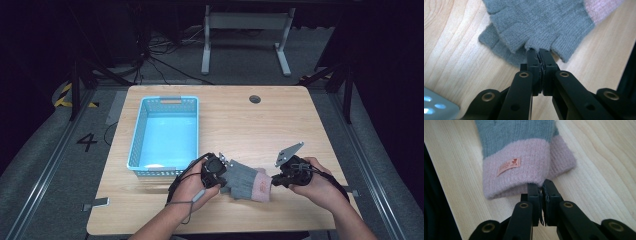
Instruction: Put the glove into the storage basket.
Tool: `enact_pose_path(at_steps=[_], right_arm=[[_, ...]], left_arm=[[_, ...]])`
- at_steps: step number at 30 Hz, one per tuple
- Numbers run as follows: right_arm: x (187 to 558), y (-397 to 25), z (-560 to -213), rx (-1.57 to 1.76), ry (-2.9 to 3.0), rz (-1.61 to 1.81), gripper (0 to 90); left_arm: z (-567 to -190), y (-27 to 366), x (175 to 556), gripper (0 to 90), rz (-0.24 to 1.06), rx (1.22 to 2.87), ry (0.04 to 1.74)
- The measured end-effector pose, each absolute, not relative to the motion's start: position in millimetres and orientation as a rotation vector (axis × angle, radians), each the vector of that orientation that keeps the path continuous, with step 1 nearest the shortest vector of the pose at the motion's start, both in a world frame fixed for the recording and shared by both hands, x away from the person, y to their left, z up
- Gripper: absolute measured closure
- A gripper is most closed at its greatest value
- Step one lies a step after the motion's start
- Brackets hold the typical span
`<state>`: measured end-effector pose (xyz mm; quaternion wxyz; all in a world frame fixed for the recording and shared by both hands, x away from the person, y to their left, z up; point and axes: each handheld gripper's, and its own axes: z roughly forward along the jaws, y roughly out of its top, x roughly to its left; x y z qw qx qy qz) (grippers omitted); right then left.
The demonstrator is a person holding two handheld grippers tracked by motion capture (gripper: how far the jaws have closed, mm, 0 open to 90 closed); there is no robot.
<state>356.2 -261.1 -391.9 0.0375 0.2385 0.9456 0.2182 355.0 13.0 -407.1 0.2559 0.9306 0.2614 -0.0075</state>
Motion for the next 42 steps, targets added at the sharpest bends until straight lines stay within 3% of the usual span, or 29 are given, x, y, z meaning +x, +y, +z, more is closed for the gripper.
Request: enact_pose_path(at_steps=[15,42], right_arm=[[371,-259,-382,0.753,2.818,0.758,86.3],[386,-252,-410,0.811,2.787,0.684,86.3]], left_arm=[[-399,20,340,88.3,-0.032,2.487,0.714],[-423,7,347,88.3,-0.117,2.583,0.709]])
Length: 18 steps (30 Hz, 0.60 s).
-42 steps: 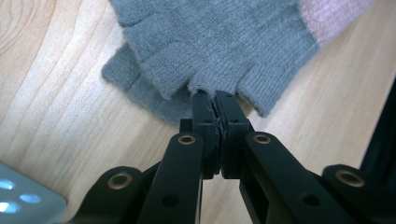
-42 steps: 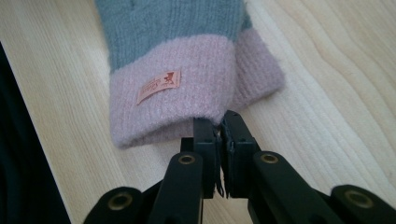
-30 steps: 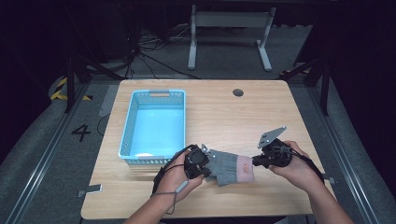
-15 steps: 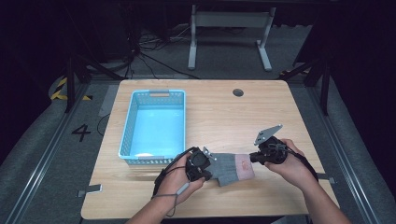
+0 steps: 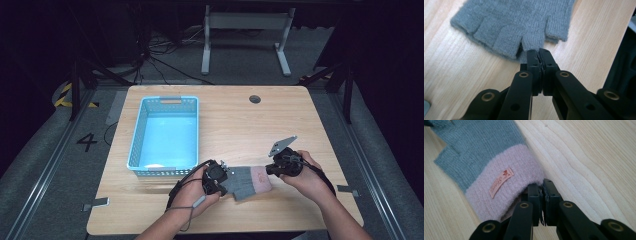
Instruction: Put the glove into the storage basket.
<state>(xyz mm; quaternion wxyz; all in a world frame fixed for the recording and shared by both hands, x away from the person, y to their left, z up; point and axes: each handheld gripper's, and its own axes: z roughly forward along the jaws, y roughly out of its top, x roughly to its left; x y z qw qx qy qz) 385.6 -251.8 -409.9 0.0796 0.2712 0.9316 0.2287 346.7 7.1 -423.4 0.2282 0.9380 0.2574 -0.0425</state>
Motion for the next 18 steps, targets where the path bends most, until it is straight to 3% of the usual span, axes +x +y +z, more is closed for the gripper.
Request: enact_pose_path(at_steps=[18], right_arm=[[382.4,-252.8,-412.5,0.841,2.814,0.666,85.4]], left_arm=[[-431.1,12.3,357.3,89.0,-0.026,2.595,0.796]])
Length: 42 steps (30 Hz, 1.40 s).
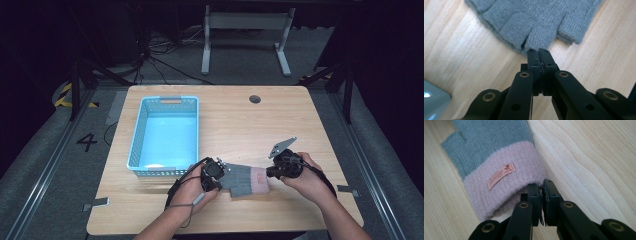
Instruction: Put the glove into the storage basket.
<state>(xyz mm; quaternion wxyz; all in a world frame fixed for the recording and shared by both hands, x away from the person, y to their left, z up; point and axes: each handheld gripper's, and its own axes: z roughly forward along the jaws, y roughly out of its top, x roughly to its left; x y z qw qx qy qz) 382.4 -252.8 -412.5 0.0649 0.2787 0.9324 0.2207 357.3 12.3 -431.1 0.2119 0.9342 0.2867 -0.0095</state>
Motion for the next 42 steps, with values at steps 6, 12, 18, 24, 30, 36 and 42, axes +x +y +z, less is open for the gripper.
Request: enact_pose_path(at_steps=[6,12,18,24,30,36,42], right_arm=[[381,-255,-411,0.834,2.807,0.654,77.8],[378,-260,-405,0.804,2.778,0.615,71.0],[374,-266,-397,0.83,2.75,0.648,68.9],[371,-279,-391,0.894,2.71,0.68,63.7],[373,-291,-387,0.98,2.68,0.733,58.0],[376,-303,-387,1.049,2.652,0.758,56.3],[380,-312,-386,1.106,2.637,0.784,56.4]], left_arm=[[-430,13,358,86.2,-0.024,2.592,0.804],[-422,15,358,68.2,-0.056,2.538,0.784],[-407,12,356,64.1,-0.029,2.49,0.739],[-399,7,358,59.2,-0.006,2.478,0.709],[-394,1,361,55.2,0.015,2.458,0.693],[-396,-7,364,54.6,-0.002,2.439,0.694],[-403,-13,370,51.3,0.008,2.414,0.679]])
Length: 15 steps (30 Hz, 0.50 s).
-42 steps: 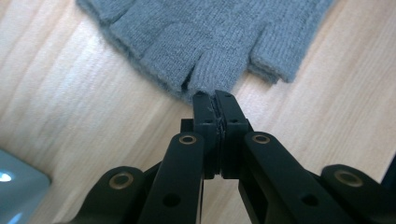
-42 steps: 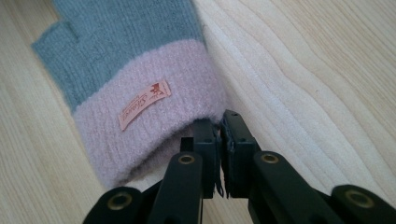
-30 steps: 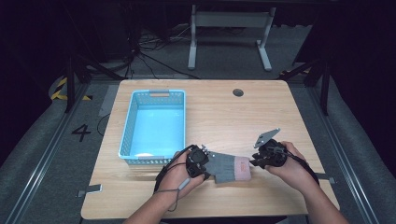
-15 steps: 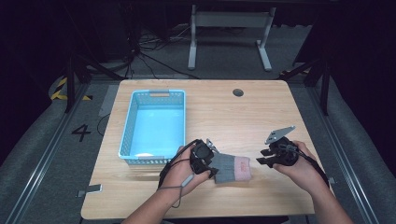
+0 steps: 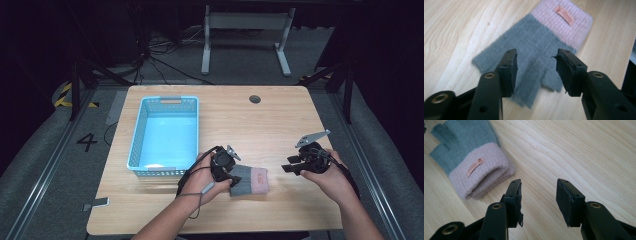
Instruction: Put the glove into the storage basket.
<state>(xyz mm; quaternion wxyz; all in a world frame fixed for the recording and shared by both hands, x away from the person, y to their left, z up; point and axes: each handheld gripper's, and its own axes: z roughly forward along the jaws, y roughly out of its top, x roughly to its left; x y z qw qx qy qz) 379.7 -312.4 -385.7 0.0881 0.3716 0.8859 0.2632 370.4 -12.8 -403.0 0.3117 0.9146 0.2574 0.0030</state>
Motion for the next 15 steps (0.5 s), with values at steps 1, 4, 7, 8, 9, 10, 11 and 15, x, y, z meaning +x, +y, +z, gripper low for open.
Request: enact_pose_path(at_steps=[1,4,7,8,9,10,11,15], right_arm=[[380,-313,-386,1.107,2.636,0.786,56.4],[381,-313,-385,1.112,2.632,0.799,56.4],[381,-313,-385,1.115,2.639,0.807,56.5],[381,-313,-385,1.112,2.64,0.809,56.5],[381,-312,-385,1.112,2.644,0.808,56.5],[381,-312,-385,1.112,2.644,0.808,56.5],[381,-313,-385,1.116,2.642,0.809,56.5],[381,-314,-384,1.124,2.637,0.815,56.4]], left_arm=[[-404,-14,372,51.0,-0.011,2.404,0.685],[-407,-18,375,46.9,0.02,2.417,0.651],[-410,-19,379,37.7,0.09,2.435,0.653],[-412,-19,380,36.3,0.086,2.437,0.657],[-414,-20,381,34.6,0.083,2.438,0.661],[-414,-20,381,34.6,0.084,2.442,0.659],[-416,-21,382,34.1,0.085,2.446,0.653],[-424,-28,380,31.1,0.07,2.47,0.626]])
